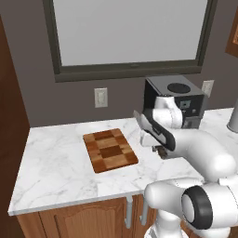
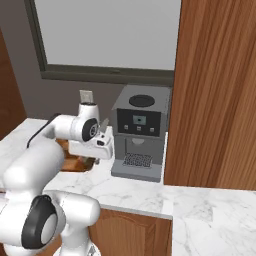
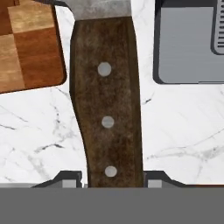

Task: Move the cutting board and knife to the sink. Then move spray from the cabinet to the counter.

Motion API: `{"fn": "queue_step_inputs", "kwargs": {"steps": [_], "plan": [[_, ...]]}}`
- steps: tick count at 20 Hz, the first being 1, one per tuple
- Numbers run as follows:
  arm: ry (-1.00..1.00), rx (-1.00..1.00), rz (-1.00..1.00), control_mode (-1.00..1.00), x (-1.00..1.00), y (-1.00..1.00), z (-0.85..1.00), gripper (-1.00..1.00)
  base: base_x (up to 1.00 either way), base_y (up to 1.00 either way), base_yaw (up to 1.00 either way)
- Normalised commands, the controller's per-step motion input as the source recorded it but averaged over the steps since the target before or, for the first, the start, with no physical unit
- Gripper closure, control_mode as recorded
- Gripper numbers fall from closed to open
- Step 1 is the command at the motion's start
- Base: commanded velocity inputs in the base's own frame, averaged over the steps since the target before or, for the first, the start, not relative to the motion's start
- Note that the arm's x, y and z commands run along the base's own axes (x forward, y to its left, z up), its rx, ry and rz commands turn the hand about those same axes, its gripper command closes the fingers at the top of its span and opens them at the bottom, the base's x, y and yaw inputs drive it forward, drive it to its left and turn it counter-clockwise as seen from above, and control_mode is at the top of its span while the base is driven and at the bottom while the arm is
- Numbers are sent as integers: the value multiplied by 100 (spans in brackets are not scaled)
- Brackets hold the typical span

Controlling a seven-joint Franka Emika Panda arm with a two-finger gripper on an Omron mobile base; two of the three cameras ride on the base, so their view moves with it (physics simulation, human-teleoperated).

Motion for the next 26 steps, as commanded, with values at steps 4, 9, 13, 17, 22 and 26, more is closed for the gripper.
{"fn": "queue_step_inputs", "kwargs": {"steps": [4, 9, 13, 17, 22, 26], "plan": [[-12, 0, 0, -100, -27, 12, 100, 100, 0, 0, 0], [-24, -1, 0, -100, -27, 24, 93, 100, 0, 0, 0], [-43, 0, 0, -100, -34, 0, 39, 100, 0, 0, 0], [-1, 0, 1, -100, -12, 0, 0, 100, 0, 0, 0], [0, 0, 0, 100, 0, 0, 0, 100, -98, 4, 5], [0, 0, 0, 100, 0, 0, 0, 100, -100, 36, -4]]}}
